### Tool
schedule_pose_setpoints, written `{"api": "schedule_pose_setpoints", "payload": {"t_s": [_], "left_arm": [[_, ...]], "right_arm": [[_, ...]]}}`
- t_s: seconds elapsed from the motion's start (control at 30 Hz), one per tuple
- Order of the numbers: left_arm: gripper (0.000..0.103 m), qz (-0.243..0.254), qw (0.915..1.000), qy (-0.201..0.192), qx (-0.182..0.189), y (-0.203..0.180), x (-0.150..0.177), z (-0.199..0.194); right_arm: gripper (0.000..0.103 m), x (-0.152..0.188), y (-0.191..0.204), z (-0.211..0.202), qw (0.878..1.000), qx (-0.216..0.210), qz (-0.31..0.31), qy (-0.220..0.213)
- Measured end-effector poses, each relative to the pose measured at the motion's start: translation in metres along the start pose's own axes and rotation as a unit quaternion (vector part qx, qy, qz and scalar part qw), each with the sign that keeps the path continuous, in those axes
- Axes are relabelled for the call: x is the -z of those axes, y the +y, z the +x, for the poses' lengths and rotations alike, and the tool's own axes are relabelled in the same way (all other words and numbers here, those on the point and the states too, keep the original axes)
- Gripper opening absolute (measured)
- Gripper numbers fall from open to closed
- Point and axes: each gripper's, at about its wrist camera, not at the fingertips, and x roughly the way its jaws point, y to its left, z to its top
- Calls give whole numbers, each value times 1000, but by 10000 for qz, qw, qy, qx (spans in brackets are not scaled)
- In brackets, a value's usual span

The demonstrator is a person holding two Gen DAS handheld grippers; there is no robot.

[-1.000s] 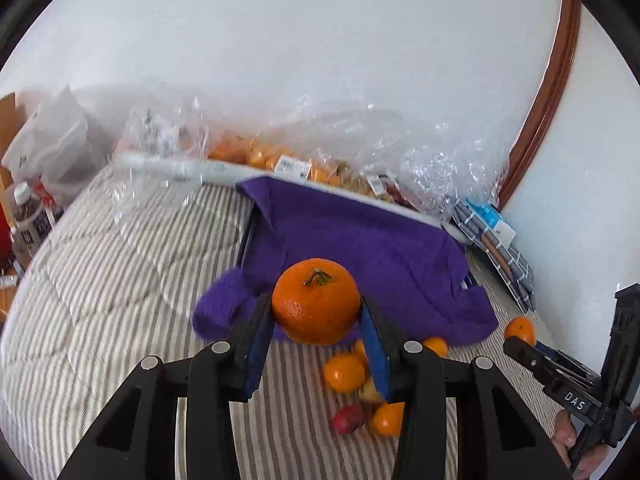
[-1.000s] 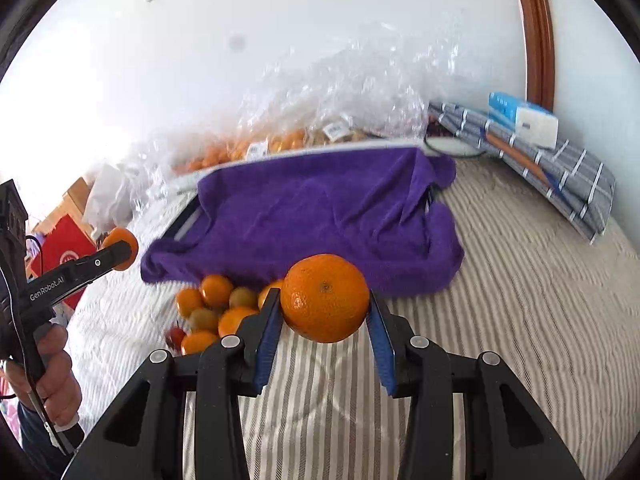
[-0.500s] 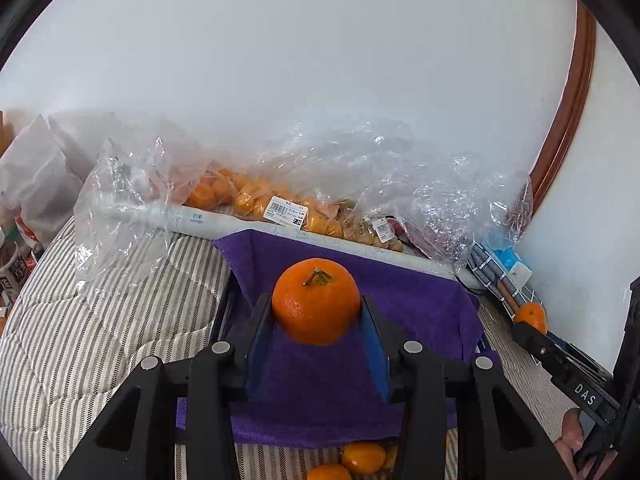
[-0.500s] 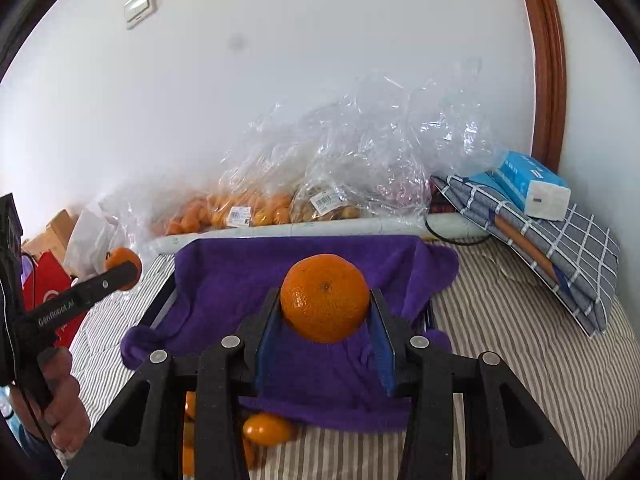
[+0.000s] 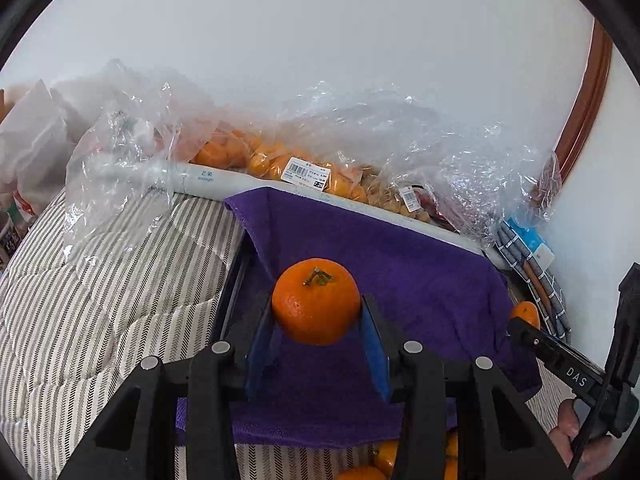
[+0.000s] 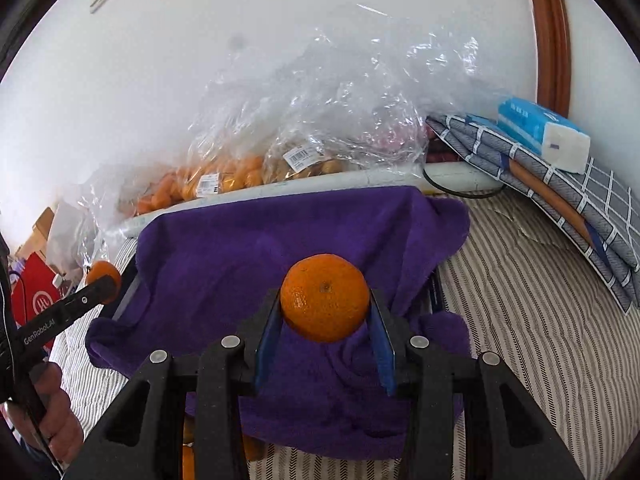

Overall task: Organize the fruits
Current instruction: 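Lower the orange onto the purple towel and open the right tool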

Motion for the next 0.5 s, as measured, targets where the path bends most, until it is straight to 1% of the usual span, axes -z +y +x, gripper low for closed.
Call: {"api": "schedule_pose_setpoints", "payload": {"t_s": [0.2, 0.5], "left_arm": [[41, 77, 9998, 157, -27, -6, 4, 9], [41, 55, 9994, 343, -88, -4, 9, 18]], "right_arm": [[42, 2, -7, 6, 9998, -45, 162, 65], [42, 8, 0, 16, 9995, -139, 109, 252]]}}
